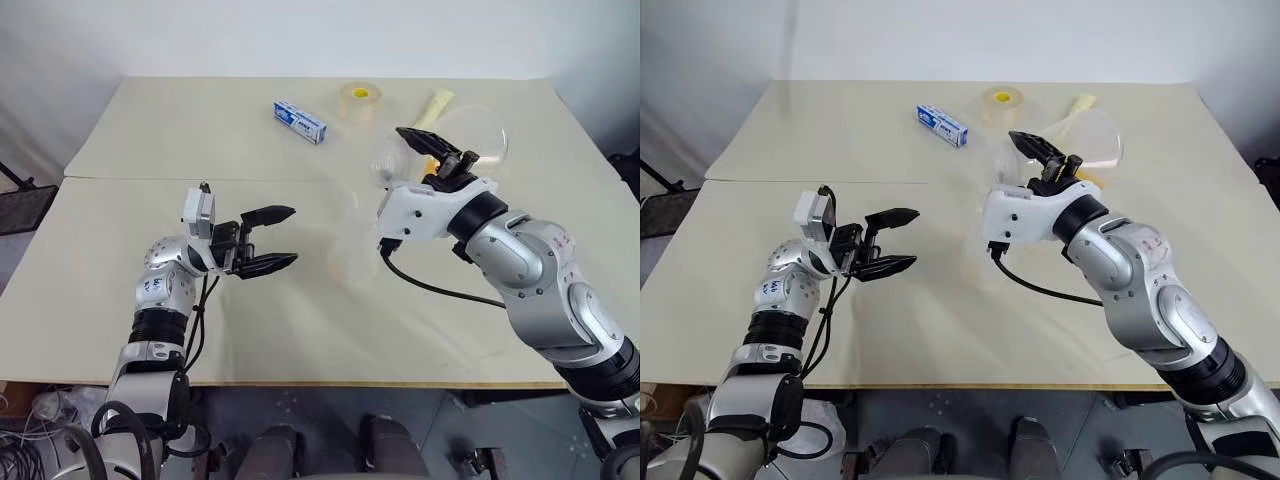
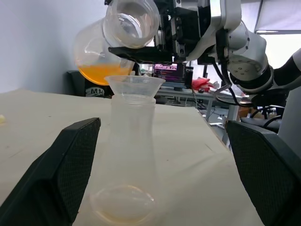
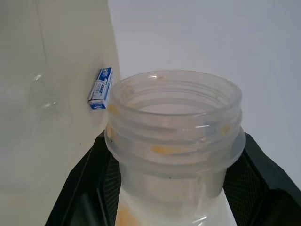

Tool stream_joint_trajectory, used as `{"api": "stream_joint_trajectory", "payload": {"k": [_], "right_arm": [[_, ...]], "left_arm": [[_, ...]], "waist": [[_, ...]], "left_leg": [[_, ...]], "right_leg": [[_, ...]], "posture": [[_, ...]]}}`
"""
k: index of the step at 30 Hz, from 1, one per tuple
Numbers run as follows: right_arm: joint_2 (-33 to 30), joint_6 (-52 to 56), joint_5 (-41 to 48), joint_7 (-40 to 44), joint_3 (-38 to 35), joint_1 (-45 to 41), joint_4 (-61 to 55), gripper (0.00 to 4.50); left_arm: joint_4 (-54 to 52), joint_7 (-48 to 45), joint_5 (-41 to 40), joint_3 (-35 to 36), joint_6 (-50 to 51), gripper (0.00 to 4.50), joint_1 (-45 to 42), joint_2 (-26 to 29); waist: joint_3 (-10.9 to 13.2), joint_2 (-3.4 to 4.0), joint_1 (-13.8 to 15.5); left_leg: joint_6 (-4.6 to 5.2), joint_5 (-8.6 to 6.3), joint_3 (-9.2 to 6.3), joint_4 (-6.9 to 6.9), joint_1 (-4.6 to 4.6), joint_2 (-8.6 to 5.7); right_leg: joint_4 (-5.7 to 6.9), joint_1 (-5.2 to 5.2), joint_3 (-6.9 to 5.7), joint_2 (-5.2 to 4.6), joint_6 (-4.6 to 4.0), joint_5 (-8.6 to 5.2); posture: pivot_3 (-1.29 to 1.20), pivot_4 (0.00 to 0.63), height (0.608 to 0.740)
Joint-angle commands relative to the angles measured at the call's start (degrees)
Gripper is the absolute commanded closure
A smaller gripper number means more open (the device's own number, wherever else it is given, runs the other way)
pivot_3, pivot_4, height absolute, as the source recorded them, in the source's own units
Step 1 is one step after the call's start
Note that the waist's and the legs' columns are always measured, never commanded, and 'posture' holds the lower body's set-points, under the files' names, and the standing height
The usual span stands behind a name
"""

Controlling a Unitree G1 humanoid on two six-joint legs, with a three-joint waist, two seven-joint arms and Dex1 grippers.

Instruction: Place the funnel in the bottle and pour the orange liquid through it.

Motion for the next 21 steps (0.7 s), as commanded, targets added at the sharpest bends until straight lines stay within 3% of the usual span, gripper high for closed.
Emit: {"api": "stream_joint_trajectory", "payload": {"k": [1,21], "right_arm": [[-1.18,-4.99,-3.59,0.93,-2.34,-1.76,0.74,2.04],[-1.66,-19.52,-14.25,2.7,-5.03,-4.79,8.16,2.04]], "left_arm": [[-1.4,-0.76,-1.46,1.12,0.11,0.0,-1.34,-0.09],[0.39,-0.74,-1.14,1.44,0.21,0.0,-3.47,-0.51]], "waist": [[0.0,0.0,-0.07],[0.01,-0.02,-0.06]], "left_leg": [[0.0,0.0,0.0,0.0,0.0,0.01],[-0.01,0.0,-0.02,0.0,0.0,0.02]], "right_leg": [[0.0,0.0,-0.01,0.01,0.0,0.0],[0.0,0.0,-0.02,0.0,0.0,0.0]], "posture": [[0.0,0.15,0.74],[0.0,0.15,0.74]]}}
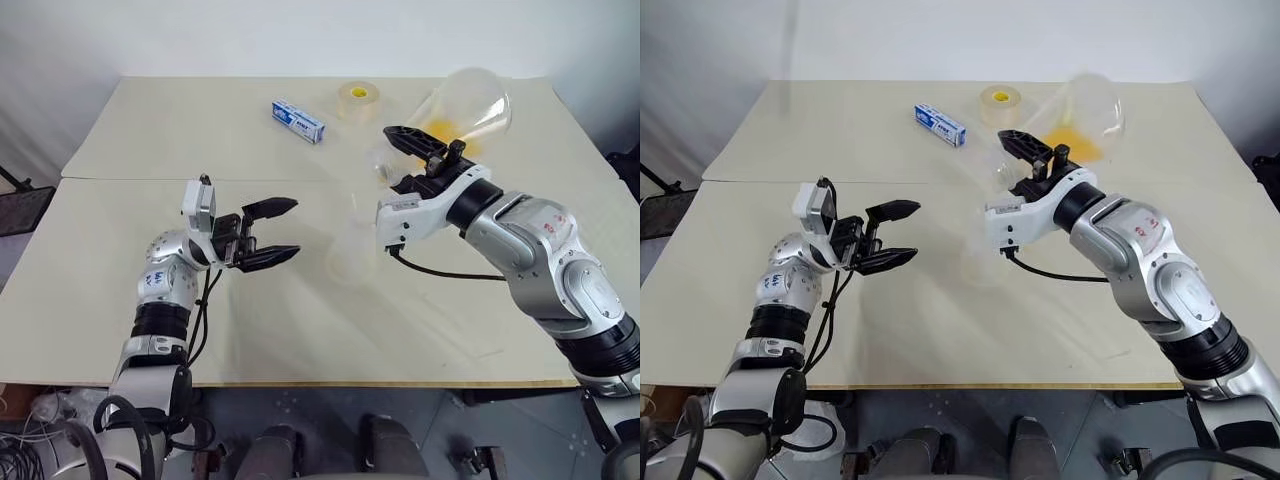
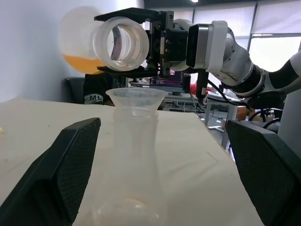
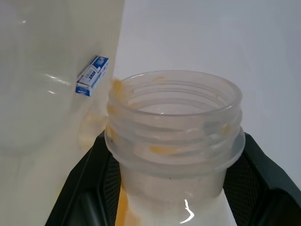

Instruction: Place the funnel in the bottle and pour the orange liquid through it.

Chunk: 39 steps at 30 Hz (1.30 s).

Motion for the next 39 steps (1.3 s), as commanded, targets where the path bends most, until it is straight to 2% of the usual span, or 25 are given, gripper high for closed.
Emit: {"api": "stream_joint_trajectory", "payload": {"k": [1,39], "right_arm": [[-0.9,-2.42,-1.74,-0.11,-3.05,-0.54,-1.09,2.04],[-1.78,-15.08,-6.62,-0.87,-6.73,0.68,3.76,2.04]], "left_arm": [[-0.12,-0.7,-0.93,0.95,-0.18,0.0,-1.15,-0.07],[0.72,-1.03,-1.15,1.81,0.68,0.0,-2.82,0.18]], "waist": [[0.0,0.0,-0.04],[0.02,-0.03,-0.04]], "left_leg": [[0.0,0.0,0.01,0.0,0.0,-0.01],[0.0,0.0,0.01,0.01,-0.01,0.0]], "right_leg": [[0.0,0.0,0.0,-0.01,0.0,0.0],[0.0,0.0,0.0,0.0,0.0,0.0]], "posture": [[0.0,0.15,0.74],[0.0,0.15,0.74]]}}
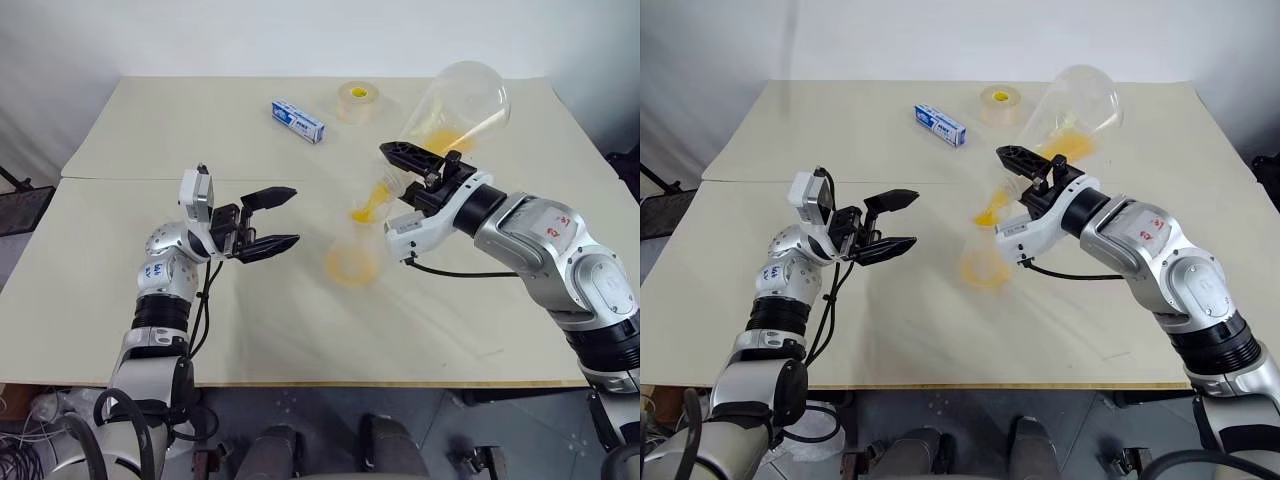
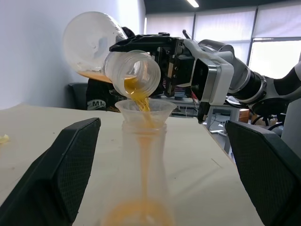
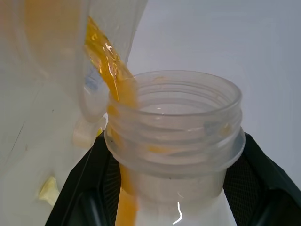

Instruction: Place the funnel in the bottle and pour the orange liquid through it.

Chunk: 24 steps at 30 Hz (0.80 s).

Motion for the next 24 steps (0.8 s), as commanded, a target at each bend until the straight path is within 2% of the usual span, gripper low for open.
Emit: {"api": "stream_joint_trajectory", "payload": {"k": [1,11,24], "right_arm": [[-0.86,-0.33,-0.63,-0.83,-3.1,-0.69,-1.26,2.04],[-0.86,-2.31,-1.82,-1.22,-3.58,-1.51,-0.2,2.04],[-0.68,-3.59,-2.06,-1.33,-3.49,-2.15,0.35,2.04]], "left_arm": [[-1.29,-1.01,-1.16,0.79,0.36,0.0,-0.62,0.23],[-1.61,-1.65,-1.58,1.23,1.02,0.0,-0.16,0.77],[-0.84,-3.57,-0.14,0.39,-0.17,0.0,1.77,4.31]], "waist": [[0.0,0.0,0.02],[0.0,0.0,-0.01],[0.0,0.0,0.0]], "left_leg": [[0.0,0.0,0.0,0.0,0.0,0.0],[0.0,0.0,0.0,0.0,0.0,0.0],[0.0,0.0,-0.01,0.0,0.0,0.01]], "right_leg": [[0.0,0.0,0.0,0.0,0.0,0.0],[0.0,0.0,0.0,0.0,0.0,0.0],[0.0,0.0,0.0,0.0,0.0,0.0]], "posture": [[0.0,0.15,0.74],[0.0,0.15,0.74],[0.0,0.15,0.74]]}}
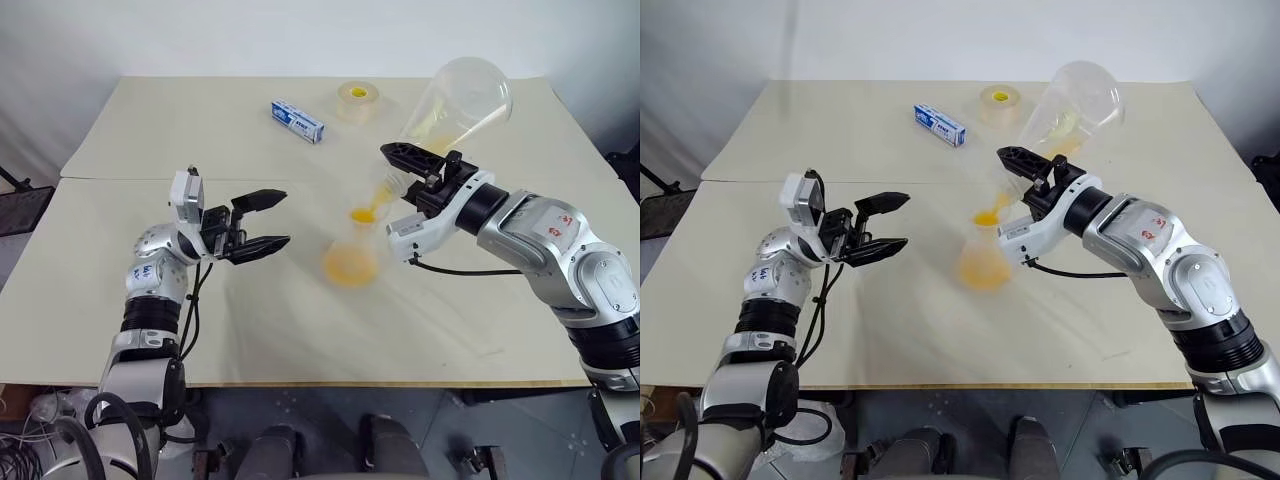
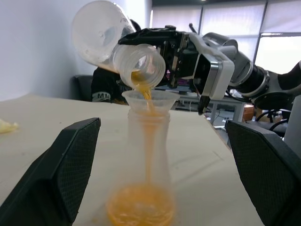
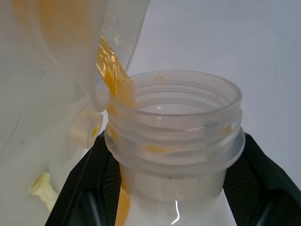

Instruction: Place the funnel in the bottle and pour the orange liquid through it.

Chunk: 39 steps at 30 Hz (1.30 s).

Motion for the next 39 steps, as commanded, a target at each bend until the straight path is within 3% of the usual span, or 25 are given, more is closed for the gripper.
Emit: {"api": "stream_joint_trajectory", "payload": {"k": [1,39], "right_arm": [[-0.67,-0.73,-0.27,-1.21,-2.44,-1.92,-0.77,2.04],[-0.34,-4.15,-1.76,-2.38,-2.15,-4.17,1.96,2.04]], "left_arm": [[-0.94,-3.52,-0.31,0.1,-0.51,0.0,0.26,1.09],[-0.34,-3.66,-0.21,-0.22,-0.31,0.0,0.29,1.95]], "waist": [[0.0,0.0,0.08],[0.0,0.0,-0.08]], "left_leg": [[0.0,0.0,0.0,0.0,0.0,0.0],[-0.01,0.0,0.0,0.0,0.0,0.01]], "right_leg": [[0.0,0.0,0.0,0.0,0.0,0.0],[0.01,0.0,-0.01,0.01,0.0,0.0]], "posture": [[0.0,0.15,0.74],[0.0,0.15,0.74]]}}
